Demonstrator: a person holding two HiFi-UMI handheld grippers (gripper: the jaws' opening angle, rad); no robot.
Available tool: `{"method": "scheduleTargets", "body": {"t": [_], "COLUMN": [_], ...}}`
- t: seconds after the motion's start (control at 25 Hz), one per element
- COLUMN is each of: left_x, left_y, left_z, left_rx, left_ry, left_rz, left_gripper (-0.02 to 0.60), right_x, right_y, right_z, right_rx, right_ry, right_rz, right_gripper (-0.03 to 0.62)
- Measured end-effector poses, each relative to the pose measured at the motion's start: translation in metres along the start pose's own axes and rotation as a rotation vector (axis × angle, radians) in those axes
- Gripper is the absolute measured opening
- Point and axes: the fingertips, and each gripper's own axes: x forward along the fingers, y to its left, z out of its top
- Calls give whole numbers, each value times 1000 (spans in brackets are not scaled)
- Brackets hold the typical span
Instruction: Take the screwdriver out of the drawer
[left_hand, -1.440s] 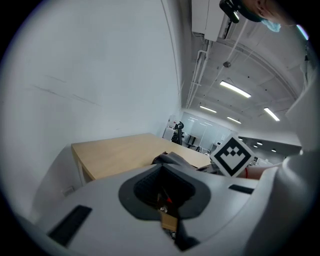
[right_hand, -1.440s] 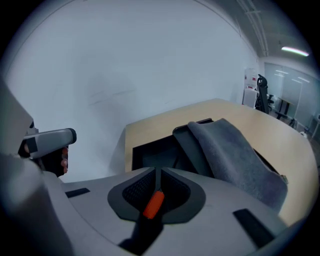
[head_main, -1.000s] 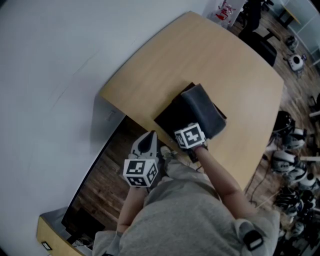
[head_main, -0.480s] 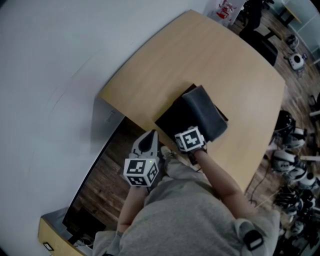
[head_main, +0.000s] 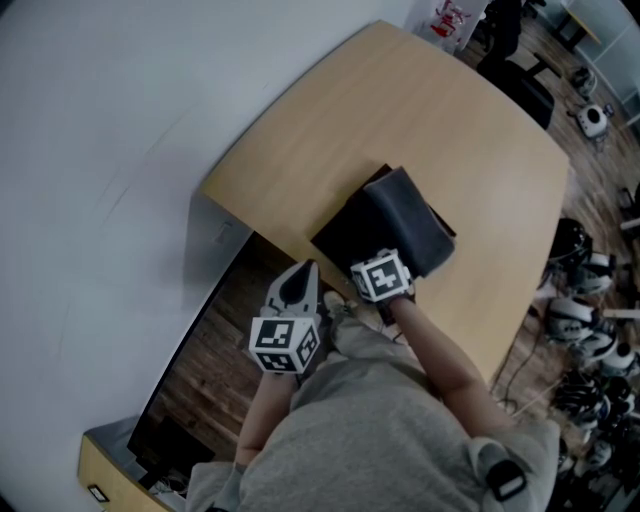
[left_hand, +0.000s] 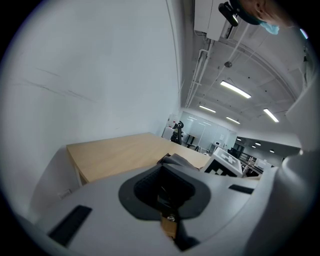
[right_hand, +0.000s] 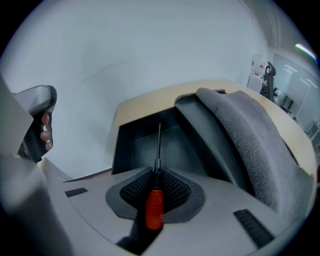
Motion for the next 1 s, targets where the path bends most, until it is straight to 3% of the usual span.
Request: {"method": "scheduleTargets", "body": {"t": [0.2, 0.6, 1.0], "left_x": [-12, -33, -62], "left_y": [-2, -18, -41], "left_z": [-1, -2, -8], "left_rx": [2, 15, 31], "left_ry": [-10, -35, -67], "left_rz": [7, 10, 7], "left_gripper": [0, 0, 0], "right_x": [-16, -69, -134], "right_y": [-17, 4, 23], "right_z": [13, 35, 26], "right_rx": [-67, -90, -135], "right_ry": [-93, -263, -460], "right_rz": [-97, -97, -138], "right_gripper": [57, 57, 57]}}
